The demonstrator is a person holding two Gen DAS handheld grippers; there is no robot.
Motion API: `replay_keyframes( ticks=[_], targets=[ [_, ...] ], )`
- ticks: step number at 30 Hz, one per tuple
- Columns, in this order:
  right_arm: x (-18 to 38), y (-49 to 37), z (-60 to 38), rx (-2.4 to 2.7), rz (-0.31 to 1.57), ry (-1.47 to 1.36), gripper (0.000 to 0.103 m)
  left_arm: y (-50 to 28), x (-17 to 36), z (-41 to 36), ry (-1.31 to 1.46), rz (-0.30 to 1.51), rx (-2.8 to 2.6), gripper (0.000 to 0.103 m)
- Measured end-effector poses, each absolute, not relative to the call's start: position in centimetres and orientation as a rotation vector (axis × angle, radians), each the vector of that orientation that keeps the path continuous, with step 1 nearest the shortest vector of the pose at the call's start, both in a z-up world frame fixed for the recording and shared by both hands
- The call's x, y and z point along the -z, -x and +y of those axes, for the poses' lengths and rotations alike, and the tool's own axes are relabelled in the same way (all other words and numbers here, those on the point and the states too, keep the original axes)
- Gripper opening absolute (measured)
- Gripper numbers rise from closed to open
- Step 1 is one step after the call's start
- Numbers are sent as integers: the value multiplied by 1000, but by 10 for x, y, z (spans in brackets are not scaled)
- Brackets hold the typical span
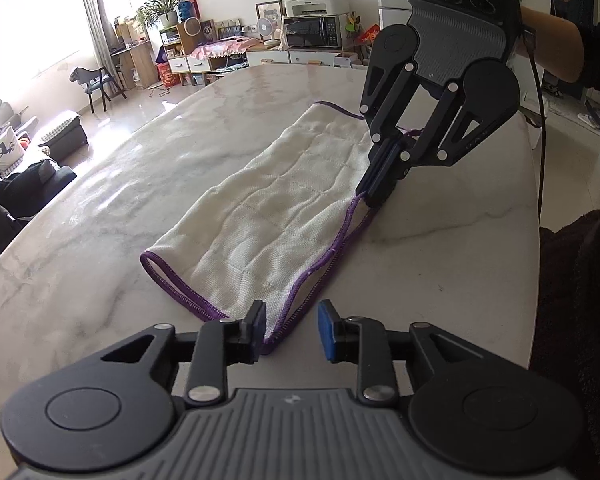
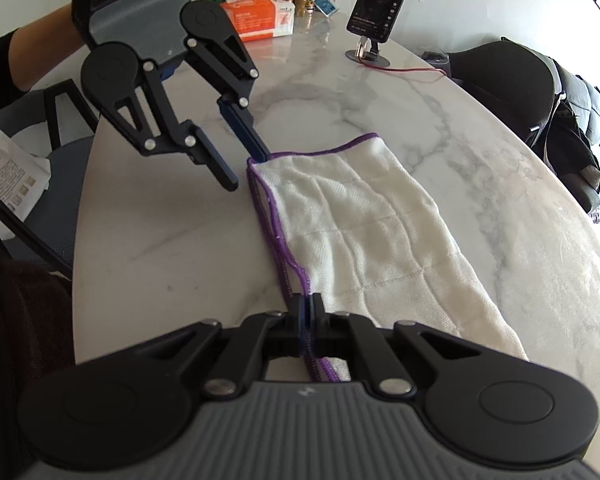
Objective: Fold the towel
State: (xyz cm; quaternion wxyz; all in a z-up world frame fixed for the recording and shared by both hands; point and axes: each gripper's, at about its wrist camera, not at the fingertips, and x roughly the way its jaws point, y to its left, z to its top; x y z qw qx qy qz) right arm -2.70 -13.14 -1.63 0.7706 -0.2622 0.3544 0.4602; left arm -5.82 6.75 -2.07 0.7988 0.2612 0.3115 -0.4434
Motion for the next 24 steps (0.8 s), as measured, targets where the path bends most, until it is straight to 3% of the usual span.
replay_keyframes(
  ticks=[9,14,18,21,24],
  targets=[
    [19,24,-132,-1009,787,564,5,49,14,45,-475,592,945,33],
    [20,23,-133,-1015,798,561,20,40,18,24,-464,585,903,33],
    [16,32,-133,-1010,799,543,24,36,18,21,-491,577,856,33],
    [5,29,-146,-947,773,464,37,25,15,19,-485,588,796,33],
    [2,15,-160,-843,764,397,34,15,16,20,-479,603,733,33]
  ],
)
